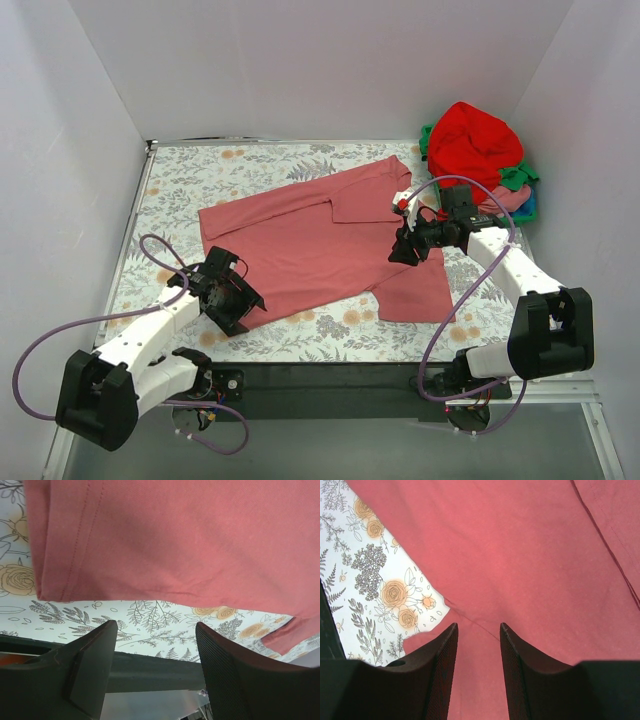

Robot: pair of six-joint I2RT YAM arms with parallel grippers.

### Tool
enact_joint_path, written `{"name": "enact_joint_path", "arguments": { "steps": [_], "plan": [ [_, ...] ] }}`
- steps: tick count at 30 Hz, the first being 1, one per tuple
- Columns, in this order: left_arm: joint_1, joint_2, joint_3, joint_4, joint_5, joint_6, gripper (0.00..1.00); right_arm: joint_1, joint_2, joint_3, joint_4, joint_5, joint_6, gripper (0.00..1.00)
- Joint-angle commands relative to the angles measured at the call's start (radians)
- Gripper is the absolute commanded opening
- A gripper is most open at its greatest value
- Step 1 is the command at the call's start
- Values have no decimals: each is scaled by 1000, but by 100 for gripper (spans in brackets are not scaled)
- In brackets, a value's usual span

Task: Fold and stack the t-shirts
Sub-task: Fold the tshirt

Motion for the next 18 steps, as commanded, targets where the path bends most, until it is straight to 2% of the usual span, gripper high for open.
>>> {"name": "enact_joint_path", "arguments": {
  "steps": [1,11,18],
  "plan": [
    [-3,7,36,-35,-43,-26,62,-5,2,-5,22,-16,-19,46],
    [-1,-17,59,-86,-165,-61,62,-5,4,-5,23,-16,-22,46],
    [16,21,99,-110,-231,-67,59,-6,4,-4,23,-15,-24,46]
  ]
}}
